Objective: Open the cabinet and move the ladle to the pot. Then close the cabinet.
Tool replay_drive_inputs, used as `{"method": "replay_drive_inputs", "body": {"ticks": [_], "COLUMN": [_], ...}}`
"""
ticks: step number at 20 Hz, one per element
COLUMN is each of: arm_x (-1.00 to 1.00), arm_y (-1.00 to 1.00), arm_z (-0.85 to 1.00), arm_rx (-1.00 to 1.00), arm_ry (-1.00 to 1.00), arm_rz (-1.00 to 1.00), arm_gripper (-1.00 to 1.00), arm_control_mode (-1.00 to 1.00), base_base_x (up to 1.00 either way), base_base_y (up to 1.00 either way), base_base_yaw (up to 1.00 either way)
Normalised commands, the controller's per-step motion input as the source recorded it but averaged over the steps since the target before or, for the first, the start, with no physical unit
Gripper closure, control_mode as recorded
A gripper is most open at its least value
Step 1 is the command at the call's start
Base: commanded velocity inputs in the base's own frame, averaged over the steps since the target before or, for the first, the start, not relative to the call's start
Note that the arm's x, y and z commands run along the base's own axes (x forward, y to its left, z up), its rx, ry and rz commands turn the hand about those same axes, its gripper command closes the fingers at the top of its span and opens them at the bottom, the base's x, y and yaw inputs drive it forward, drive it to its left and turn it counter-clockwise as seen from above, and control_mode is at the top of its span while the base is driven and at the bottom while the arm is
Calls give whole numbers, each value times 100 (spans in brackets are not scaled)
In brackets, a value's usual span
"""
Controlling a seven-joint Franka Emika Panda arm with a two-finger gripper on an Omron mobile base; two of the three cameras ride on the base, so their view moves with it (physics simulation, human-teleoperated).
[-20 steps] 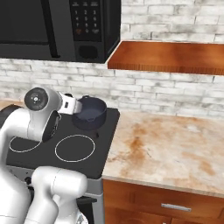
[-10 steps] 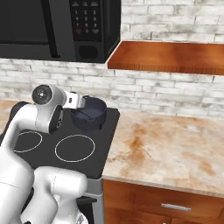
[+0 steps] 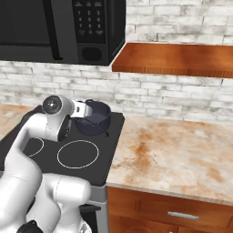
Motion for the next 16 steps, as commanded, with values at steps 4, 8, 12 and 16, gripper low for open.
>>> {"method": "replay_drive_inputs", "body": {"ticks": [4, 8, 12, 16], "arm_x": [36, 33, 30, 28], "arm_y": [3, 0, 0, 0], "arm_z": [-18, -9, -8, -10], "arm_rx": [0, 0, 0, 0], "arm_ry": [0, 0, 0, 0], "arm_rz": [2, 1, 1, 1], "arm_gripper": [100, 100, 100, 100], "arm_control_mode": [-100, -100, -100, -100], "base_base_x": [0, 0, 0, 0], "base_base_y": [0, 0, 0, 0], "base_base_yaw": [0, 0, 0, 0]}}
